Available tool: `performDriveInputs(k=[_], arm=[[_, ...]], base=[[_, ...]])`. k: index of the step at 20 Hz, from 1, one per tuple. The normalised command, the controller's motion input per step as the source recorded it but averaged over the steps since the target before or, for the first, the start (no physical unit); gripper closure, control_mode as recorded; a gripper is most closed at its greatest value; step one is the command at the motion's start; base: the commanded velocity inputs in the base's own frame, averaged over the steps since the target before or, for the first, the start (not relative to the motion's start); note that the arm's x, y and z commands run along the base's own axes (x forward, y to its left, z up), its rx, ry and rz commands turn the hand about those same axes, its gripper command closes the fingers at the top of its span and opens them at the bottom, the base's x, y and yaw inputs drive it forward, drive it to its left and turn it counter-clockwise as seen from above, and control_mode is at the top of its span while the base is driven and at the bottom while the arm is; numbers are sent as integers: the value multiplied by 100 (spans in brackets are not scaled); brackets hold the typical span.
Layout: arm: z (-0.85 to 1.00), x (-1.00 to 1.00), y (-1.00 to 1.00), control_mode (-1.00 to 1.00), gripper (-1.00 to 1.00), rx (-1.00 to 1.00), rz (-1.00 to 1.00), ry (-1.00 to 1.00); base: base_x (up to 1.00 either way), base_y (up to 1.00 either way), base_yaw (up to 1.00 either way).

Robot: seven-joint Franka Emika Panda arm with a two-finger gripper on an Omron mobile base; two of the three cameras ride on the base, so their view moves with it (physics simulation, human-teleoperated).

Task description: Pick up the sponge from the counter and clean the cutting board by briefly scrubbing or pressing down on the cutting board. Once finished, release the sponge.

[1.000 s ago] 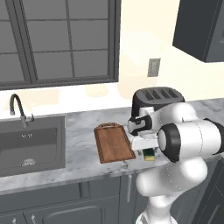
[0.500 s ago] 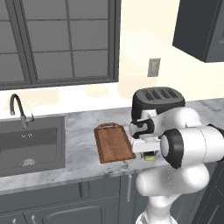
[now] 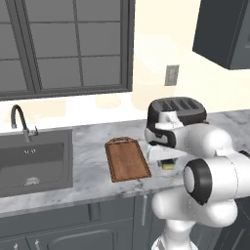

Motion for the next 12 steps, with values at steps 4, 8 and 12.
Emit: performDriveInputs(k=[4, 8, 12], arm=[[20, 1, 25, -100, 100, 0, 22, -4], [-2, 0, 44, -100, 100, 0, 36, 0], [-2, 0, 42, -100, 100, 0, 40, 0]], base=[[0, 0, 0], [0, 0, 0], [0, 0, 0]])
